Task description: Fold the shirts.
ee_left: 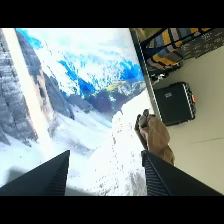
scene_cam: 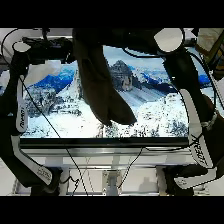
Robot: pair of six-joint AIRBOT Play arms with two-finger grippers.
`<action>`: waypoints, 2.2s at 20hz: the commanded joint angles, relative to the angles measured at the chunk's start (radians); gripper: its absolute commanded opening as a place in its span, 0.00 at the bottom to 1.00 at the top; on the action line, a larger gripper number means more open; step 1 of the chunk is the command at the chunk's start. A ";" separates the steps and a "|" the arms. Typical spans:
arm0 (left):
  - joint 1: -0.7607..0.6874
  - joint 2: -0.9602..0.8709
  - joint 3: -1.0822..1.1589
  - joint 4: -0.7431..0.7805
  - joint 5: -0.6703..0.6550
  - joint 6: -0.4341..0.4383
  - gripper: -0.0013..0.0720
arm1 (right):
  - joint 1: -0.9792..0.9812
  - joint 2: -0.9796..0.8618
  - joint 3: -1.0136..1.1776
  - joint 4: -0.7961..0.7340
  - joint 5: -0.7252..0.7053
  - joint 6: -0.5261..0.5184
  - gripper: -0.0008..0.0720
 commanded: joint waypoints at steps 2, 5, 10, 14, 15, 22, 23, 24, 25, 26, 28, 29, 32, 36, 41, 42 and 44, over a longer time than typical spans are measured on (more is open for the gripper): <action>0.016 0.000 0.007 0.005 -0.070 -0.015 0.67 | -0.062 0.048 0.068 0.005 -0.002 -0.040 0.04; -0.013 0.000 0.007 0.006 -0.069 -0.001 0.67 | -0.241 0.132 0.057 -0.078 0.105 -0.008 0.04; -0.024 0.000 0.007 0.006 -0.077 0.000 0.67 | -0.626 0.220 -0.047 -0.205 0.423 0.096 0.04; -0.077 0.000 0.007 0.114 -0.129 -0.043 0.67 | -0.830 0.220 -0.131 -0.228 0.685 0.090 0.04; -0.111 0.000 0.007 0.210 -0.134 -0.064 0.67 | -0.853 0.220 -0.143 -0.251 0.695 0.084 0.04; -0.321 -0.047 0.007 0.486 -0.126 -0.152 0.71 | -0.829 0.219 -0.161 -0.305 0.643 0.050 0.04; -0.325 -0.070 0.007 0.472 -0.143 -0.175 0.72 | -0.822 0.219 -0.161 -0.310 0.644 0.038 0.04; -0.327 -0.095 0.007 0.449 -0.155 -0.198 0.73 | -0.820 0.219 -0.161 -0.312 0.644 0.038 0.04; -0.327 -0.122 0.007 0.426 -0.152 -0.218 0.81 | -0.817 0.219 -0.161 -0.316 0.644 0.038 0.04; -0.327 -0.143 0.007 0.416 -0.142 -0.244 0.82 | -0.816 0.219 -0.161 -0.316 0.644 0.038 0.05; -0.330 -0.184 0.007 0.413 -0.113 -0.291 0.82 | -0.816 0.218 -0.161 -0.317 0.643 0.038 0.05; -0.331 -0.201 0.007 0.412 -0.101 -0.308 0.82 | -0.816 0.218 -0.161 -0.317 0.643 0.038 0.05; -0.332 -0.252 0.007 0.422 -0.089 -0.331 0.82 | -0.816 0.218 -0.161 -0.316 0.643 0.038 0.04; -0.332 -0.299 0.007 0.454 -0.064 -0.325 0.81 | -0.816 0.218 -0.161 -0.313 0.643 0.038 0.04; -0.331 -0.303 0.008 0.532 0.048 -0.279 0.81 | -0.816 0.218 -0.161 -0.313 0.640 0.038 0.05; -0.331 -0.303 0.007 0.555 0.064 -0.280 0.81 | -0.816 0.218 -0.161 -0.313 0.638 0.038 0.05; -0.331 -0.303 0.007 0.611 0.083 -0.279 0.81 | -0.816 0.218 -0.161 -0.313 0.636 0.038 0.05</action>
